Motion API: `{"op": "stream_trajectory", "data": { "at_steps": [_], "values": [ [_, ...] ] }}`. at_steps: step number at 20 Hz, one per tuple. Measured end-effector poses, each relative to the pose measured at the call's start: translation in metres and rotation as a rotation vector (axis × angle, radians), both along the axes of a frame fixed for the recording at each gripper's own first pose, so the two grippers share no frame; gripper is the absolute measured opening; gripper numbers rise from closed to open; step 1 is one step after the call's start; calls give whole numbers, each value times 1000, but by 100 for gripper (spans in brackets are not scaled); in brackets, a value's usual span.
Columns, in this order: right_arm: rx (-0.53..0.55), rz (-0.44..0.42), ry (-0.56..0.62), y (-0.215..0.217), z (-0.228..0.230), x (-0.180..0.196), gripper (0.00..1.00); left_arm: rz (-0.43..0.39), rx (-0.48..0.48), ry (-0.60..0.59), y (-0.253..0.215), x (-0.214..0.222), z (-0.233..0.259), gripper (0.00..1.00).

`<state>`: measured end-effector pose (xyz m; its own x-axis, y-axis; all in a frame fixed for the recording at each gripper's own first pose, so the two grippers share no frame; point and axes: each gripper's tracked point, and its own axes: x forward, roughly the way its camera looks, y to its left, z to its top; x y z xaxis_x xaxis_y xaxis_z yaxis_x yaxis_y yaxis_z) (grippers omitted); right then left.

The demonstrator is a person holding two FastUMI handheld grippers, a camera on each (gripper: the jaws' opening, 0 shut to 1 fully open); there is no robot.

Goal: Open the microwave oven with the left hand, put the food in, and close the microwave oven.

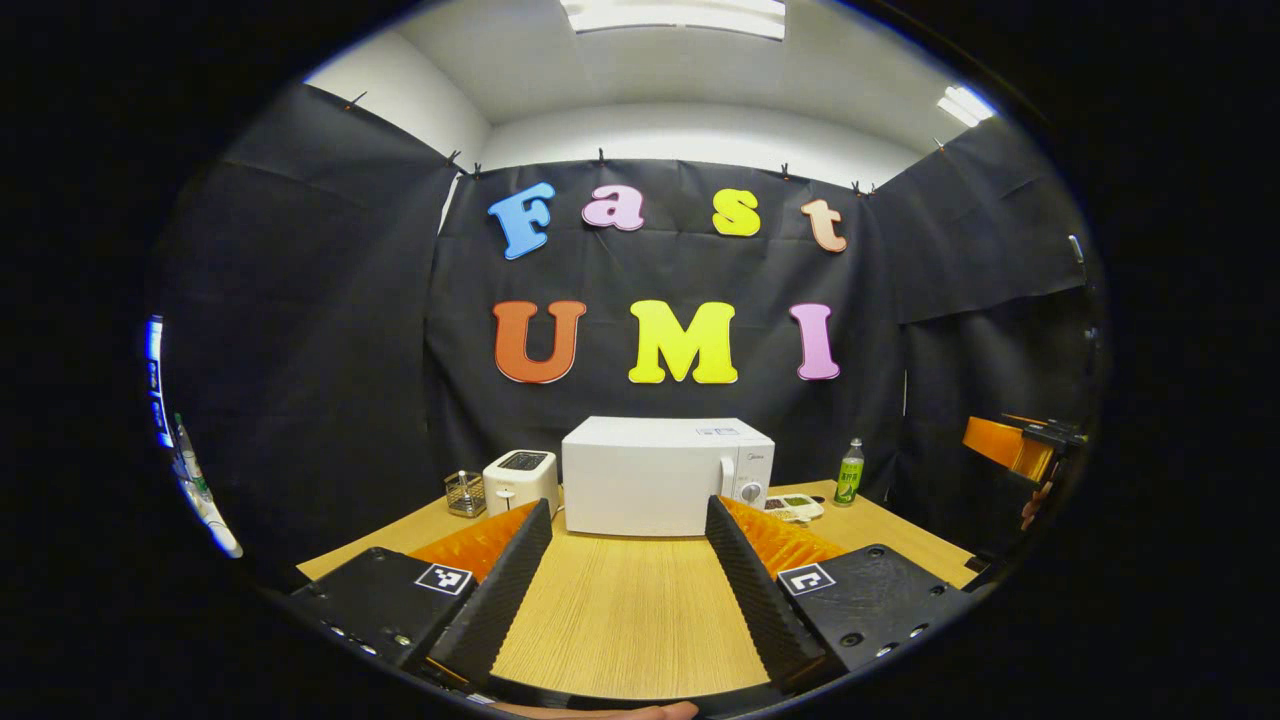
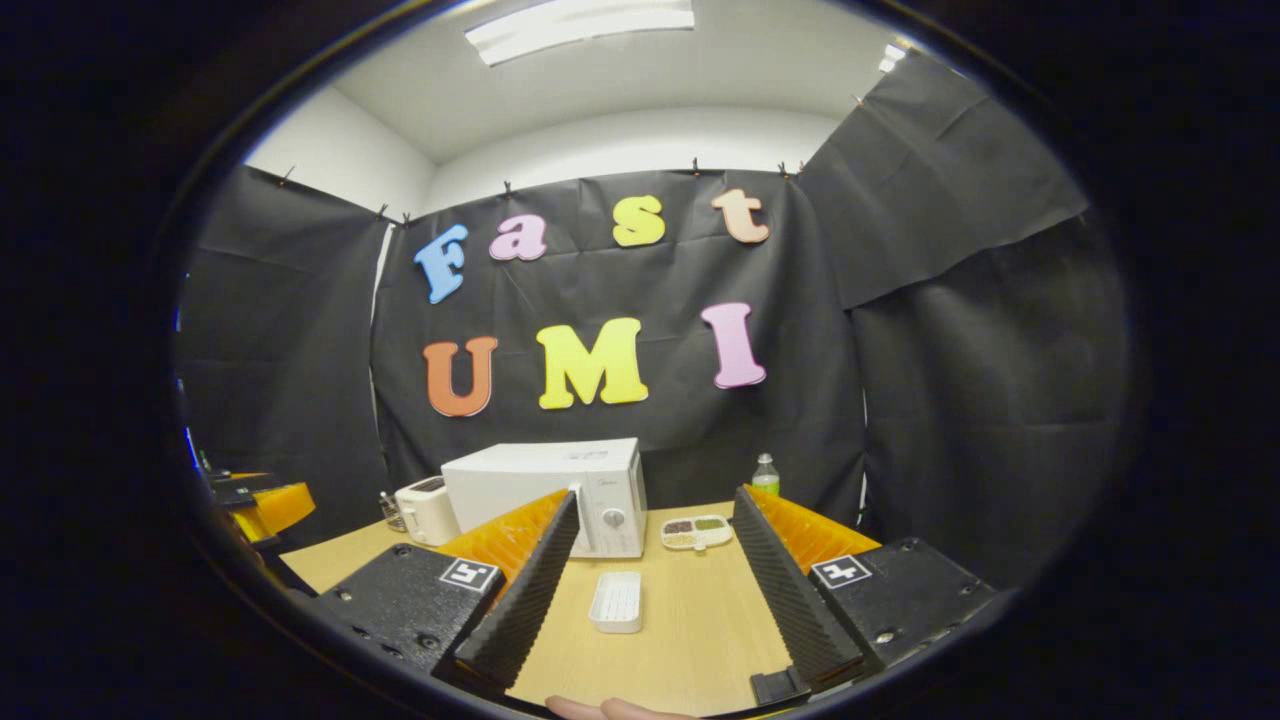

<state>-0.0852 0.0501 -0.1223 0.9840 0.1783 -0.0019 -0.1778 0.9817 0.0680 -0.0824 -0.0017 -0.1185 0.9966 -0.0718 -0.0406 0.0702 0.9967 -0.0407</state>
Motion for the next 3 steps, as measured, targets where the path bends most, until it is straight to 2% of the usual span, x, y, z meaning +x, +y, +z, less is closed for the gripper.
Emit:
{"op": "stream_trajectory", "data": {
  "at_steps": [3],
  "values": [
    [-1,0,0,-1,0,0,99,0,4,11,-1,1,-4,95]
  ]
}}
